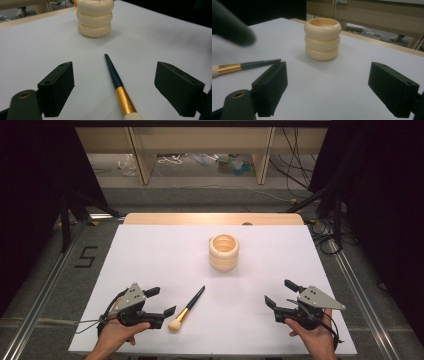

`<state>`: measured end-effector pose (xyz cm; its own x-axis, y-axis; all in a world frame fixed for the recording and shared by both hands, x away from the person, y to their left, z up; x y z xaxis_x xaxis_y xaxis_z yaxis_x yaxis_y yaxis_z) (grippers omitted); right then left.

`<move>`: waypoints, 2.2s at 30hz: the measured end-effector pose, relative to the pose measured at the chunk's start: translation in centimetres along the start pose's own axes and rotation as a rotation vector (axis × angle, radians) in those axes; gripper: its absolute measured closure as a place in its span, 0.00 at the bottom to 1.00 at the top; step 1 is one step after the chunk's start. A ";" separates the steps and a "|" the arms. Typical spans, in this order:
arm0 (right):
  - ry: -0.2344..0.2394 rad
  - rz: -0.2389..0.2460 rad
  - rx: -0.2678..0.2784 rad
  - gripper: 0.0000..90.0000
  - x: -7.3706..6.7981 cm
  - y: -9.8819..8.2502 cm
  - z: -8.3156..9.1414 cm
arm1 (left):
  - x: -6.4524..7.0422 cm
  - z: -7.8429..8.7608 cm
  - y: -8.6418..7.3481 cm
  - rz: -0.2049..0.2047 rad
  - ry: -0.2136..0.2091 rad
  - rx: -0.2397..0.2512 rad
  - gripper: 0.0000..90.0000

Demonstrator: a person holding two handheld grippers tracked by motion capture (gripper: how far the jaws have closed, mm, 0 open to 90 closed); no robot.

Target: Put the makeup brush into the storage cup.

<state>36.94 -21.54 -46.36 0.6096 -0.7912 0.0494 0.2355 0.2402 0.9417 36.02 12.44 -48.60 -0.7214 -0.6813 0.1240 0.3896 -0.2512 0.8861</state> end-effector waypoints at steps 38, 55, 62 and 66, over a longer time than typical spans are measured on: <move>0.024 0.036 -0.008 0.19 -0.3 -0.2 -0.5 | 0.8 -7.3 -1.9 -0.221 -0.025 -0.679 0.48; 0.034 0.046 -0.019 0.19 -0.5 -0.3 -0.5 | 0.6 -8.3 -2.1 -0.189 -0.032 -0.768 0.59; 0.043 0.030 -0.031 0.19 -0.6 -0.4 -0.5 | 0.6 -8.4 -2.3 -0.185 -0.048 -0.803 0.64; 0.045 0.033 -0.031 0.20 -0.7 -0.4 -0.6 | 0.7 -8.7 -2.5 -0.182 -0.056 -0.820 0.68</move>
<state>36.86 -20.80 -46.94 0.6510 -0.7563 0.0648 0.2374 0.2839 0.9290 39.53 6.66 -54.59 -0.8319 -0.5525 0.0518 0.5417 -0.7884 0.2915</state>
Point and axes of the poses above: each handheld gripper's, and its own axes: z roughly backward along the jaws, y roughly out of its top, x roughly to its right, the point moved 9 cm from there along -z, roughly forward along the jaws, and after that the axes turned 2 degrees about z, right-handed, at the moved point
